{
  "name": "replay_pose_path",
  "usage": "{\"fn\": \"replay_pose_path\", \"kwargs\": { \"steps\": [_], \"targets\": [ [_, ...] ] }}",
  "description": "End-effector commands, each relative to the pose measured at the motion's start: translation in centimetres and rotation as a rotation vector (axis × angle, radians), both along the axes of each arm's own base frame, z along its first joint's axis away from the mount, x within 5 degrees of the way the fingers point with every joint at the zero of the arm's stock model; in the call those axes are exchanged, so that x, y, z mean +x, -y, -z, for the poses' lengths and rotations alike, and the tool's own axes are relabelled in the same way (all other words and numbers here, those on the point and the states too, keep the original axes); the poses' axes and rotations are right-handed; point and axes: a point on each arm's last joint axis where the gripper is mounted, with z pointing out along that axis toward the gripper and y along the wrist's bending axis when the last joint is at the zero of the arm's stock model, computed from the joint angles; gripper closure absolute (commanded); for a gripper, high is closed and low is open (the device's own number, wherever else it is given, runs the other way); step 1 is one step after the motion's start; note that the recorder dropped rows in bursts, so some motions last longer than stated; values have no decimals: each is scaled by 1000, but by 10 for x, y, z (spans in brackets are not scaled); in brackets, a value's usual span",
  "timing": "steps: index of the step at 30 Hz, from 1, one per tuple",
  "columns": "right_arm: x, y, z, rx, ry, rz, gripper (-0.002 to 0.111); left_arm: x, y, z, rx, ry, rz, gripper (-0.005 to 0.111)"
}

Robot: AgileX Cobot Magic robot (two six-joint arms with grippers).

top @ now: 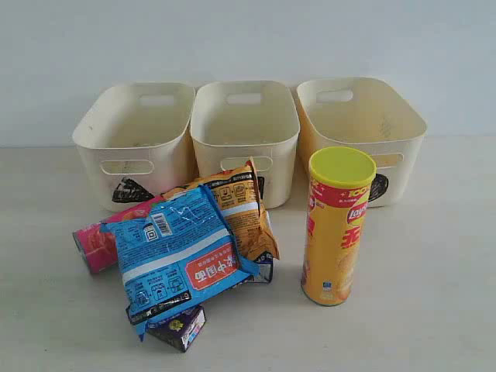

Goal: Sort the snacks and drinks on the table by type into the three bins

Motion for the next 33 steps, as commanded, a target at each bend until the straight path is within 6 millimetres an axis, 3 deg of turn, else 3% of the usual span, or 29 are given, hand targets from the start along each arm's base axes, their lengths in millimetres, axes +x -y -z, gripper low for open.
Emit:
{"fn": "replay_pose_path", "kwargs": {
  "steps": [1, 8, 12, 15, 17, 25, 33],
  "targets": [
    [2, 0, -10, -3, 130, 0, 106, 0, 0, -2, -10, 19, -4, 102],
    [-1, 0, -41, 11, 465, -1, 106, 0, 0, -2, -10, 19, -4, 102],
    [-5, 0, -53, 185, 606, -14, 106, 0, 0, -2, -10, 19, -4, 102],
    [-7, 0, -58, 410, 643, -43, 106, 0, 0, -2, -10, 19, -4, 102],
    [-8, 0, -61, 468, 675, -60, 106, 0, 0, -2, -10, 19, -4, 102],
    [-10, -1, -89, 460, 760, -87, 106, 0, 0, -2, -10, 19, -4, 102],
    [15, -2, -130, 470, 802, -103, 106, 0, 0, -2, -10, 19, -4, 102]
  ]
}}
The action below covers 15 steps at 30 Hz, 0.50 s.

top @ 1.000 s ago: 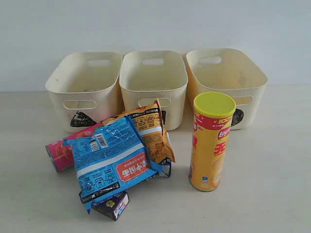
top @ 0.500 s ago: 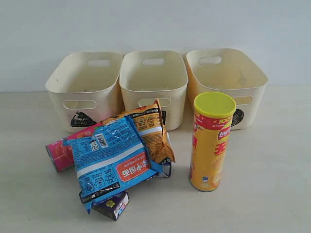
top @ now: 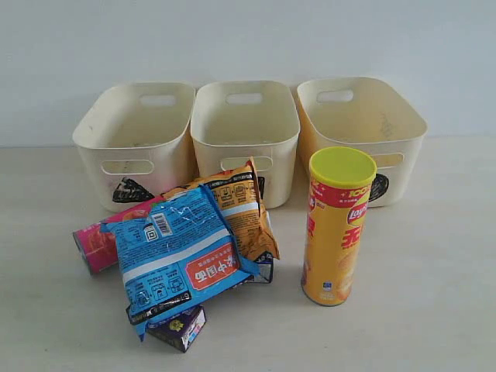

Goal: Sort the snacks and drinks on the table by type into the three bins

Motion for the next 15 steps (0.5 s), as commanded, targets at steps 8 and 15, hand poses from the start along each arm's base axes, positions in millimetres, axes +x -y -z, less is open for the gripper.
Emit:
{"fn": "replay_pose_path", "kwargs": {
  "steps": [8, 15],
  "targets": [
    [86, -17, -19, -211, -316, -81, 106, 0, 0, -2, -10, 19, -4, 102],
    [126, -26, 31, -336, -656, -162, 105, 0, 0, -2, -10, 19, -4, 102]
  ]
}}
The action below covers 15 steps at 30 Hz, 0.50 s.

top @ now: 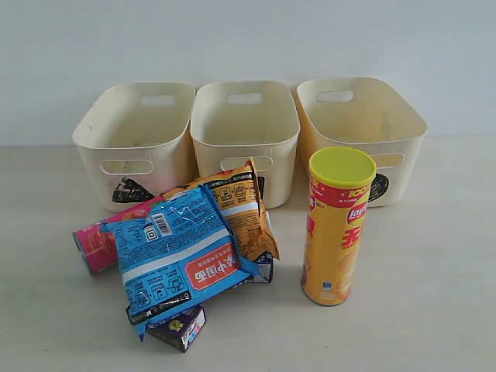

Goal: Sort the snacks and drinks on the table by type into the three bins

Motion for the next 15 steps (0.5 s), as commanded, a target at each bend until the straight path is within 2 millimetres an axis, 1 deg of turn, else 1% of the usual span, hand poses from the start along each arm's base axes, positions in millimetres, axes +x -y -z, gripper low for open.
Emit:
{"fn": "replay_pose_path", "kwargs": {
  "steps": [1, 7, 10, 12, 14, 15],
  "targets": [
    [14, -9, 30, -88, -170, -76, 105, 0, 0, -2, -10, 19, -4, 102],
    [-3, -18, 61, -107, -205, -168, 105, 0, 0, -2, -10, 19, -4, 102],
    [-13, -22, 71, -95, -175, -218, 104, 0, 0, -2, -10, 19, -4, 102],
    [-18, -24, 76, -86, -163, -241, 96, 0, 0, -2, -10, 19, -4, 102],
    [-21, -24, 80, -88, -166, -248, 84, 0, 0, -2, -10, 19, -4, 102],
    [-22, -24, 81, -94, -164, -252, 75, 0, 0, -2, -10, 19, -4, 102]
  ]
}}
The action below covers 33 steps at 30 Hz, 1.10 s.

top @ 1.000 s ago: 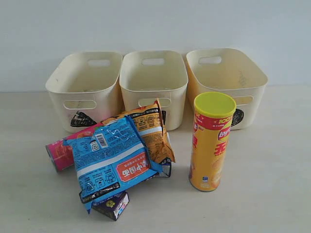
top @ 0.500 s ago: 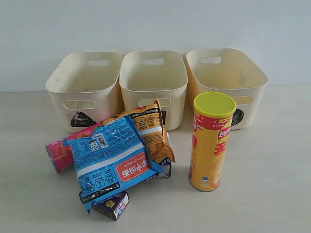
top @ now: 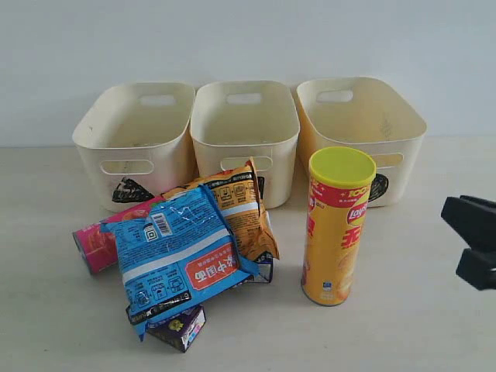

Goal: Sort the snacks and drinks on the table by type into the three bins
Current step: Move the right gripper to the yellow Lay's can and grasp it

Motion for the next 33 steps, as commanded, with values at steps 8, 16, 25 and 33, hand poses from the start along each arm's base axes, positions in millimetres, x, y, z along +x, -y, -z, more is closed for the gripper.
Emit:
{"fn": "replay_pose_path", "kwargs": {
  "steps": [8, 16, 25, 33],
  "targets": [
    [-4, -10, 8, -36, 48, -129, 43, 0, 0, -2, -10, 19, -4, 102],
    [14, -21, 38, 3, -44, -236, 3, 0, 0, -2, -10, 19, -4, 102],
    [55, -30, 59, 14, -72, -289, 17, 0, 0, -2, -10, 19, -4, 102],
    [75, -70, 64, -235, 80, -180, 31, 0, 0, -2, -10, 19, -4, 102]
  ]
}}
